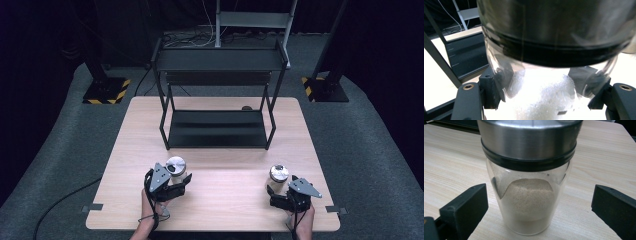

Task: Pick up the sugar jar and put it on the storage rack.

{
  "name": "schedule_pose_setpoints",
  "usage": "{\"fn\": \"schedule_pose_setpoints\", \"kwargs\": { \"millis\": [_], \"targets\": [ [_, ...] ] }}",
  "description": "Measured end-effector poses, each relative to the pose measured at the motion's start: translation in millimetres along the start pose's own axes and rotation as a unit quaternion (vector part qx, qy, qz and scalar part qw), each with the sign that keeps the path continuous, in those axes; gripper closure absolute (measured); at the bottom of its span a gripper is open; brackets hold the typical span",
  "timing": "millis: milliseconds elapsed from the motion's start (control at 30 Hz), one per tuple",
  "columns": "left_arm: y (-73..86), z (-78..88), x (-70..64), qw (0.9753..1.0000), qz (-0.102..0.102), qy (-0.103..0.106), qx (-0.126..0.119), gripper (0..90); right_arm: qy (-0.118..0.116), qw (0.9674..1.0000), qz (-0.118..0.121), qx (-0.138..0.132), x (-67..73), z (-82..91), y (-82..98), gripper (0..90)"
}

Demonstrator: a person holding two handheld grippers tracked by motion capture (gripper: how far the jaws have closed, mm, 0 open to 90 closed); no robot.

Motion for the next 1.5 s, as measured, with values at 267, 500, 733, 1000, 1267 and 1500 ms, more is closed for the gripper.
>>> {"fn": "schedule_pose_setpoints", "kwargs": {
  "millis": [267, 500, 733, 1000, 1267, 1500],
  "targets": [
    [-8.1, -2.7, 5.6, 1.0, -0.001, 0.004, -0.007, 30.1, -0.001, 1.0, 0.0, 0.0, -0.3, 0.0, 0.1, 0.0],
    [-15.2, -6.9, 9.2, 0.9999, -0.004, -0.001, -0.009, 30.1, -0.002, 1.0, -0.001, 0.0, -0.9, -0.1, -0.1, 0.2],
    [-19.4, -11.9, 12.9, 1.0, -0.006, -0.001, -0.006, 30.1, -0.002, 1.0, -0.001, -0.001, -1.1, 0.1, 0.3, 0.3],
    [-24.8, -16.9, 16.8, 1.0, -0.009, -0.002, -0.003, 30.1, -0.002, 1.0, -0.001, 0.0, -0.9, 0.1, 0.1, 0.3],
    [-30.8, -22.5, 21.5, 1.0, -0.009, -0.003, -0.003, 30.1, -0.002, 1.0, -0.001, -0.001, -1.1, 0.2, 0.3, 0.4],
    [-35.7, -29.9, 27.7, 1.0, -0.006, -0.005, 0.002, 30.1, -0.002, 1.0, -0.001, -0.001, -1.1, 0.2, 0.5, 0.3]
  ]
}}
Point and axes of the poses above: each handheld gripper's, and its own axes: z roughly backward along the jaws, y roughly out of its underside, x roughly to its left, the point moved 1 cm from there along -z, roughly forward along the jaws, and after that the axes turned 2 degrees about z, right-handed, at the moved point
